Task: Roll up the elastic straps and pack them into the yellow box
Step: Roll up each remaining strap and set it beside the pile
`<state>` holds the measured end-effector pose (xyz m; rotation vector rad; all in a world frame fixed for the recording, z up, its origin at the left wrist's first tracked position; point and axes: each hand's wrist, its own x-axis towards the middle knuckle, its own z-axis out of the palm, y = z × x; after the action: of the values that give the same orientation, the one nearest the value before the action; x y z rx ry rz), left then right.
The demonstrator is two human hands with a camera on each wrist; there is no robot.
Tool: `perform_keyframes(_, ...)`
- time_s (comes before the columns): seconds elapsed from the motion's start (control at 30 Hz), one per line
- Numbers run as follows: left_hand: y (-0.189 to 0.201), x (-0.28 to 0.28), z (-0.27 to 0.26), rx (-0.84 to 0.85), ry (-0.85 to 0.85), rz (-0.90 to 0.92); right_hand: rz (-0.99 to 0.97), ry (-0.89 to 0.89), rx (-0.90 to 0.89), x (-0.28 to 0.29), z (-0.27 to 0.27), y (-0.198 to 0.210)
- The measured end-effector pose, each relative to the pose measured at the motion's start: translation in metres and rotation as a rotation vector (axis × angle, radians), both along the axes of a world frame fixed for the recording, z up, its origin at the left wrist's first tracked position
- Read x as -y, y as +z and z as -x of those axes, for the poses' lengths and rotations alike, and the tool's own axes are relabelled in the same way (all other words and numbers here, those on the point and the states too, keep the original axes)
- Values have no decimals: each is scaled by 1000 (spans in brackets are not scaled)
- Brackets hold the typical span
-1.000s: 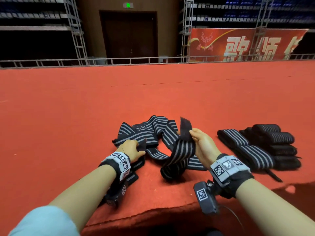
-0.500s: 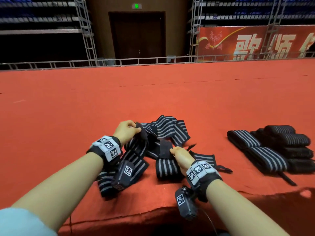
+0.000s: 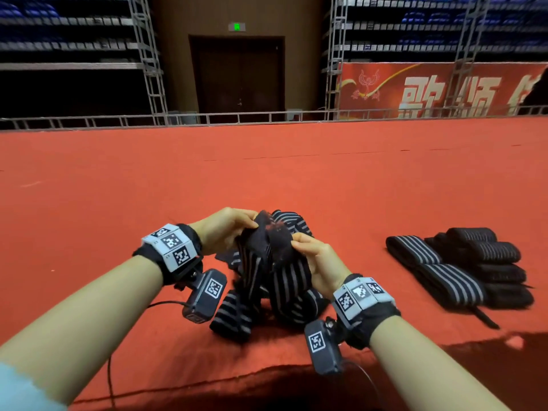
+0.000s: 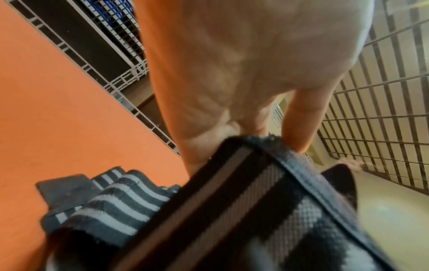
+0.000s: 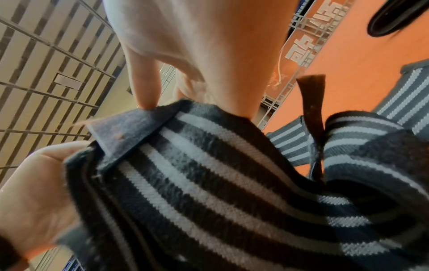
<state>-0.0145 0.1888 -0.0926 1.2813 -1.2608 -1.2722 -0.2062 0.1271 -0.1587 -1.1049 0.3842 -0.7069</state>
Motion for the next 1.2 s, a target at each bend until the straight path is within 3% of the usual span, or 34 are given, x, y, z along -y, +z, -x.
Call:
perform_keyframes(0.23,-7,-3,-1,-170,146,-10,-116,-6,64,0,-8,-12)
perform_keyframes(0.37,-3,-8,-5,-100,122,-116,-231,-37,174,0,-22,-10)
perform_keyframes(0.47,-1,-13,-11,-42,91,-182,-258,-73,157,2,-42,-10)
perform_keyframes(0.6,16,-22,-36,-99,228,-33,-371,-219,73,19,-52,-9)
perform_keyframes(0.67,28,-29,-50,66,299,97,-313,-301,-23,33,-47,-8)
perform_keyframes(0.77,38,-35,-61,539,344,244,-68,-364,-116,42,-42,0)
perform_keyframes(0.8,39,-35,-60,629,340,289,-6,-382,-97,41,-39,6)
perform_keyframes(0.93,40,-27,-46,642,323,354,82,-197,55,27,-25,27)
perform_keyframes(1.07,40,-21,-21,560,227,319,125,-29,-5,10,-10,33)
perform_keyframes(1.2,38,-13,-4,732,318,381,130,-101,29,2,-2,34)
